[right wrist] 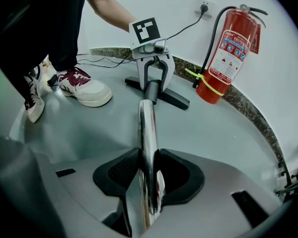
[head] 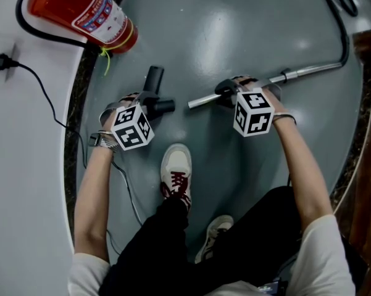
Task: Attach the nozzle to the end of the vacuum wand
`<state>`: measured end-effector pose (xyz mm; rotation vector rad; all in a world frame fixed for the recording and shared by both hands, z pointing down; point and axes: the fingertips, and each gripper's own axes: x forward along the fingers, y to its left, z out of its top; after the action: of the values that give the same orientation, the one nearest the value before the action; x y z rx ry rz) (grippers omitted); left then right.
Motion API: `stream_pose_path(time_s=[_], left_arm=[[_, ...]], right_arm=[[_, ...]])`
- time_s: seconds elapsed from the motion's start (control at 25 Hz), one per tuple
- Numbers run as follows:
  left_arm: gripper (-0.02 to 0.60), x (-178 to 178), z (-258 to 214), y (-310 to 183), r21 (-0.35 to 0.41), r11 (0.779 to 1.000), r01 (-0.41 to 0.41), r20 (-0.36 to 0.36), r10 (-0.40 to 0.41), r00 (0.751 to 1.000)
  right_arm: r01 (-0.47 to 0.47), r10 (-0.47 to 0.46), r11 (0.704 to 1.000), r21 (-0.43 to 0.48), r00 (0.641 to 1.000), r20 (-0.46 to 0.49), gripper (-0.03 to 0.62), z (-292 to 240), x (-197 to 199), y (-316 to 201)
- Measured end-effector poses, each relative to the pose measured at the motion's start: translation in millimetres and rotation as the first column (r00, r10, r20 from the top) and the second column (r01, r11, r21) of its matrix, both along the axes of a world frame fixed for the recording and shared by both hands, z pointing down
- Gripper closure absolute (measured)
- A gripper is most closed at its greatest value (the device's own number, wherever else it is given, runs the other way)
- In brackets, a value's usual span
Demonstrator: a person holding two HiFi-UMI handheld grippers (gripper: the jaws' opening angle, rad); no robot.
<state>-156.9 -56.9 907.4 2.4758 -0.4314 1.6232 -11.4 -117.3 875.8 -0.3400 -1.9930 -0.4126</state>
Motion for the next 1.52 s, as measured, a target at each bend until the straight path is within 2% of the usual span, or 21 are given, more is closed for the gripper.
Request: stream_pose_path(time_s=[0.12,0.28,0.6,1.08,1.32,1.52], left_arm=[[0.377,2.6,-8.2,-3.3,-0.006,0.996,0.09,-0.083,-0.09,0.992],[0.379,9.8,-24.8,0.7,-0.03,0.984,0.174,-0.218,-0.176,0.96],[0.38,31.7,-49.9,1.8,-0.023,0.982,0.189,-0.316,-0.187,0.93],[0.382,46.1,-53.5,-0.3,-0.013,0.985,0.174,-0.321,-0.169,0.932],[0.383,49.0,-59.8,-3.0,-0.013,0.983,0.183,-0.337,-0.176,0.925],[0.383,50.7,-58.7,-0.7,-0.001,0.985,0.172,-0.331,-0.163,0.929]], right_arm=[[-0.003,0.003,1.0,0.001,1.0,0.004,0.445,-2.5,-0.2,-0.7],[-0.012,0.012,1.0,0.004,1.0,0.013,0.445,-8.2,-0.9,-2.8],[-0.024,0.024,1.0,0.012,1.0,0.019,0.444,-20.9,-3.9,-8.9],[-0.031,0.032,0.999,-0.025,0.999,0.026,0.444,-30.9,-0.5,-2.4],[-0.039,0.04,0.999,-0.015,0.999,0.022,0.444,-35.4,-1.4,-3.5],[-0.04,0.04,0.999,-0.005,0.999,0.027,0.444,-40.3,-2.1,-3.6]])
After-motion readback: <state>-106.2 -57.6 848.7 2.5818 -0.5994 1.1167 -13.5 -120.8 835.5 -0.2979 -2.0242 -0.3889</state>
